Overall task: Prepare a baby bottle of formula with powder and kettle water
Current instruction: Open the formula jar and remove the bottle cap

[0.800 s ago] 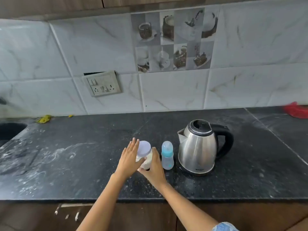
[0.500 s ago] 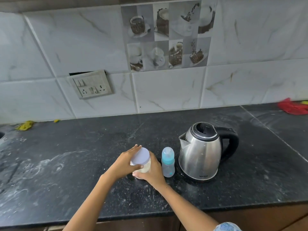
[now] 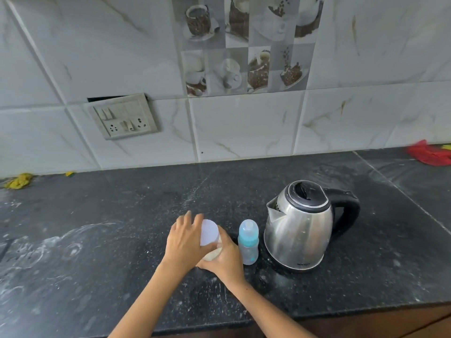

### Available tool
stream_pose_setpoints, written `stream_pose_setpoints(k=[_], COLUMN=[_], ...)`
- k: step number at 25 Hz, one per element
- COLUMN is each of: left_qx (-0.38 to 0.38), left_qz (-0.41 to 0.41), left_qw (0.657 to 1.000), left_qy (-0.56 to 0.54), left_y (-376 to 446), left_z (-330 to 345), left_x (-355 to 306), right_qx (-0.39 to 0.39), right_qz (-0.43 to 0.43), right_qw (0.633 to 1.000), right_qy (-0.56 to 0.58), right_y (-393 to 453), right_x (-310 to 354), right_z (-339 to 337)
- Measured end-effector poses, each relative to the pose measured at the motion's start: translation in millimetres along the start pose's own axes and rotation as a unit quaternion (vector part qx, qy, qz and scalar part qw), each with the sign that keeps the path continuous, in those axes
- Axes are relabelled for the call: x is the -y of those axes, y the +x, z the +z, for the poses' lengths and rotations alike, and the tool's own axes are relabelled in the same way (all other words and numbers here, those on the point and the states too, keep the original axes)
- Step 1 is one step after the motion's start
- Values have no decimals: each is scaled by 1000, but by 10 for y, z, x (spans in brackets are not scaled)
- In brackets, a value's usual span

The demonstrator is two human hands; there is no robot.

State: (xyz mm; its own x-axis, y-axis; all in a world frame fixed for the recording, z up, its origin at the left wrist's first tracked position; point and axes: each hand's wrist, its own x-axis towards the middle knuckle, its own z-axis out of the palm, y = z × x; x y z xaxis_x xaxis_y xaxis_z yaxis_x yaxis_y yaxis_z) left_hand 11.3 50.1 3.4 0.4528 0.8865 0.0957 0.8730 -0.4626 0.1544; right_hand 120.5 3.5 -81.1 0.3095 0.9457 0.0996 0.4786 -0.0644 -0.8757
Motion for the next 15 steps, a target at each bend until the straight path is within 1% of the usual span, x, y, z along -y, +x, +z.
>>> stream_pose_setpoints(k=[1, 2, 3, 4, 6, 7, 8, 10, 11, 12, 13, 15], left_qx=[82, 154, 184, 178, 138, 127, 129, 159, 170, 171, 155, 104], left_qz=[38, 62, 66, 43, -37, -49, -32, 43, 83, 104, 108, 85], left_qw=[995, 984, 980, 983, 987, 987, 987, 986, 982, 979, 982, 991], left_qy=[-43, -58, -33, 7, 75, 90, 89, 33, 24, 29, 32, 30], left_y=[56, 111, 160, 195, 223, 230, 247, 266, 266, 270, 271, 238], left_z=[-38, -108, -163, -219, -358, -382, -365, -390, -408, -411, -420, -394], left_x=[48, 63, 64, 41, -40, -50, -28, 7, 4, 9, 5, -25], right_qx=[2, 1, -1, -7, -7, -4, -2, -3, -6, -6, -3, 6], right_qz=[3, 9, 16, 20, 14, 10, 5, 6, 9, 12, 14, 13], right_qw=[1000, 1000, 1000, 1000, 1000, 1000, 1000, 1000, 1000, 1000, 1000, 1000], right_qy=[3, 8, 13, 16, 19, 18, 17, 15, 16, 17, 16, 6], right_y=[2, -2, -9, -15, -11, -7, -5, -7, -9, -13, -13, -6], right_x=[0, -4, 5, 6, 12, 16, 24, 46, 43, 34, 30, 18], right_z=[-3, 2, 0, 1, -11, -15, -25, -42, -39, -30, -22, -3])
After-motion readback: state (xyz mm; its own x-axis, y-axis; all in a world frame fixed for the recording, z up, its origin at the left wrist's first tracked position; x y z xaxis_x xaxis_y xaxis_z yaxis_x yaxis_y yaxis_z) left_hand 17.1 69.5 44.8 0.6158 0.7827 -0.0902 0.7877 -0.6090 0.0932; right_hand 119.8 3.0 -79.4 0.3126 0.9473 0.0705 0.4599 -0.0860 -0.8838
